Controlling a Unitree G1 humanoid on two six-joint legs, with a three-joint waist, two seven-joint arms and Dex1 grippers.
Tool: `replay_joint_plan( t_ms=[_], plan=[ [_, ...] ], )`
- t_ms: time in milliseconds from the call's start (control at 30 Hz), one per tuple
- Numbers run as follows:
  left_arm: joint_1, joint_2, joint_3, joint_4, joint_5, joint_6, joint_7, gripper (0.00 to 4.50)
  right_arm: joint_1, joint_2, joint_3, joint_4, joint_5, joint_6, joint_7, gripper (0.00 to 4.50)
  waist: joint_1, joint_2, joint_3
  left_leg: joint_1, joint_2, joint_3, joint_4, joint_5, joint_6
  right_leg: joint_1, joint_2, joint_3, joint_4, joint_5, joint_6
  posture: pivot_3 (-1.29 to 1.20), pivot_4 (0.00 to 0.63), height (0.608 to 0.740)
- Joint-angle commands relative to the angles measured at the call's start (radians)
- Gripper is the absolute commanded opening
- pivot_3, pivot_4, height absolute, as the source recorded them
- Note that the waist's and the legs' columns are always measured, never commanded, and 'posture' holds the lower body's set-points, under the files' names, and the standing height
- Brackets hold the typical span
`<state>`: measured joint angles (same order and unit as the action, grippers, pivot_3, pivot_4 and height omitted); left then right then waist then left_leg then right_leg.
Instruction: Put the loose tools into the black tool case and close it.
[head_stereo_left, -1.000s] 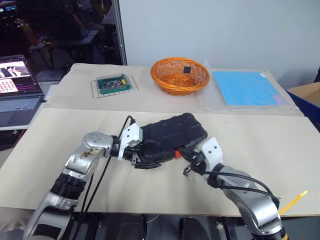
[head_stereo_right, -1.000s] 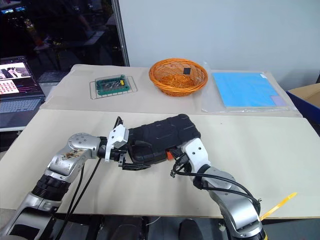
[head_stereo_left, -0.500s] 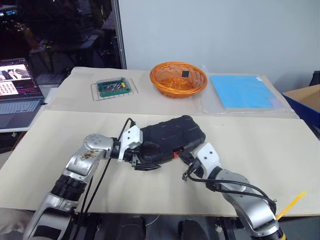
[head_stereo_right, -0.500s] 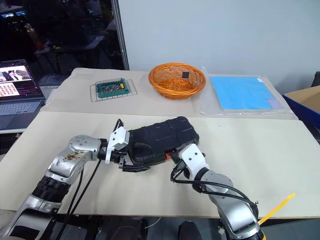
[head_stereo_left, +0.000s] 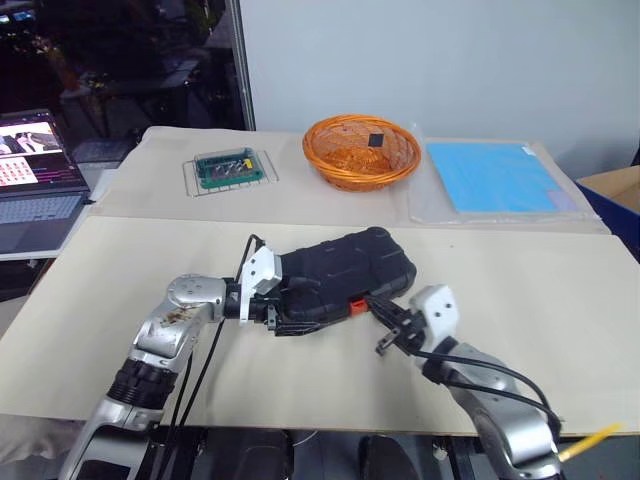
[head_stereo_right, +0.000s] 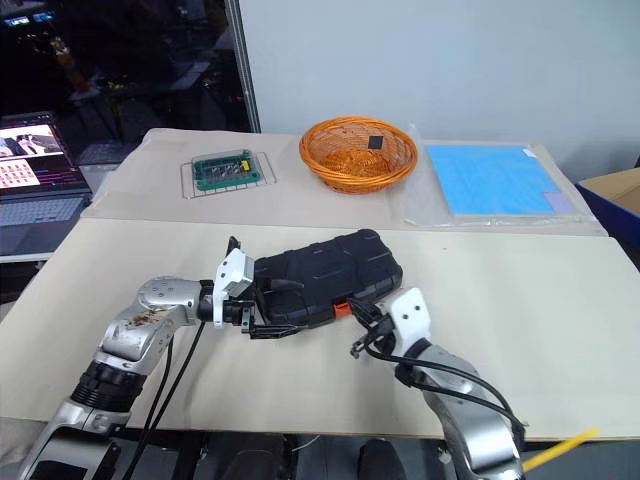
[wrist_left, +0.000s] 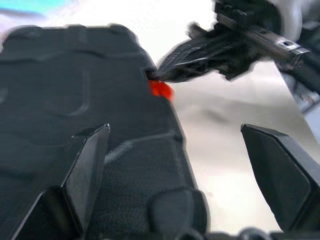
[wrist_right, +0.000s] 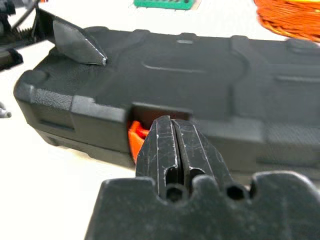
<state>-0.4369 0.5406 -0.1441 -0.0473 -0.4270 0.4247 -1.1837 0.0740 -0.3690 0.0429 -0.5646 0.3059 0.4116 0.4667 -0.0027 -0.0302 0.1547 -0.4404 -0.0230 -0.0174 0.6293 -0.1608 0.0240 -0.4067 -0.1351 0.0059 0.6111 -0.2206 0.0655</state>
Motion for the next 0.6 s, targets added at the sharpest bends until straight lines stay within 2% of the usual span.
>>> replay_joint_plan(
  t_ms=[33, 100, 200, 300, 333, 367, 467, 600],
  plan=[
    [0.069, 0.063, 0.131, -0.138, -0.143, 0.119, 0.012, 4.50, 0.121, -0.118, -0.176, -0.167, 0.108, -0.016, 0.115, 1.40, -0.001, 0.000, 0.001, 0.000, 0.000, 0.000, 0.000, -0.001, 0.000, -0.001, 0.001, 0.001, 0.000, 0.000, 0.000, 0.00, 0.150, 0.740],
    [0.117, 0.095, 0.180, -0.183, -0.178, 0.157, 0.035, 4.50, 0.202, -0.175, -0.262, -0.205, 0.155, -0.008, 0.161, 2.16, -0.001, 0.000, 0.002, 0.000, 0.001, 0.001, -0.001, -0.005, -0.001, -0.001, 0.004, 0.002, 0.000, -0.003, -0.001, 0.00, 0.150, 0.740],
    [0.263, 0.177, 0.289, -0.256, -0.211, 0.184, 0.040, 4.50, 0.407, -0.267, -0.479, -0.237, 0.218, -0.032, 0.311, 3.16, 0.003, 0.004, 0.005, 0.000, 0.003, 0.001, -0.002, -0.008, -0.001, -0.001, 0.006, 0.000, 0.000, -0.006, -0.003, 0.00, 0.150, 0.740],
    [0.362, 0.223, 0.345, -0.300, -0.232, 0.193, 0.042, 4.50, 0.516, -0.306, -0.625, -0.218, 0.265, -0.056, 0.408, 4.26, 0.004, 0.005, 0.008, 0.002, 0.005, 0.002, -0.002, -0.010, 0.000, 0.000, 0.007, 0.000, 0.000, -0.009, -0.004, 0.00, 0.150, 0.740],
    [0.390, 0.232, 0.359, -0.309, -0.233, 0.185, 0.044, 4.50, 0.544, -0.313, -0.665, -0.210, 0.276, -0.064, 0.439, 4.46, 0.006, 0.005, 0.009, 0.002, 0.005, 0.002, -0.001, -0.010, 0.000, 0.001, 0.007, 0.001, 0.000, -0.010, -0.003, 0.00, 0.150, 0.740],
    [0.417, 0.239, 0.371, -0.315, -0.224, 0.171, 0.045, 4.50, 0.570, -0.319, -0.705, -0.200, 0.285, -0.073, 0.470, 4.46, 0.008, 0.005, 0.009, 0.003, 0.006, 0.002, 0.000, -0.010, 0.000, 0.002, 0.007, 0.001, 0.000, -0.015, 0.001, 0.00, 0.150, 0.740],
    [0.472, 0.245, 0.391, -0.316, -0.198, 0.137, 0.052, 4.50, 0.607, -0.329, -0.778, -0.179, 0.299, -0.088, 0.522, 4.46, 0.012, 0.005, 0.010, 0.005, 0.009, 0.006, 0.002, -0.016, -0.011, 0.002, 0.004, 0.002, -0.001, -0.018, -0.004, 0.00, 0.150, 0.740],
    [0.482, 0.231, 0.395, -0.322, -0.225, 0.133, 0.072, 4.50, 0.594, -0.339, -0.791, -0.142, 0.289, -0.101, 0.546, 4.46, 0.013, 0.005, 0.010, 0.005, 0.021, 0.019, 0.003, -0.016, -0.012, 0.002, 0.003, 0.002, -0.005, -0.018, -0.004, 0.00, 0.150, 0.740]
  ],
)
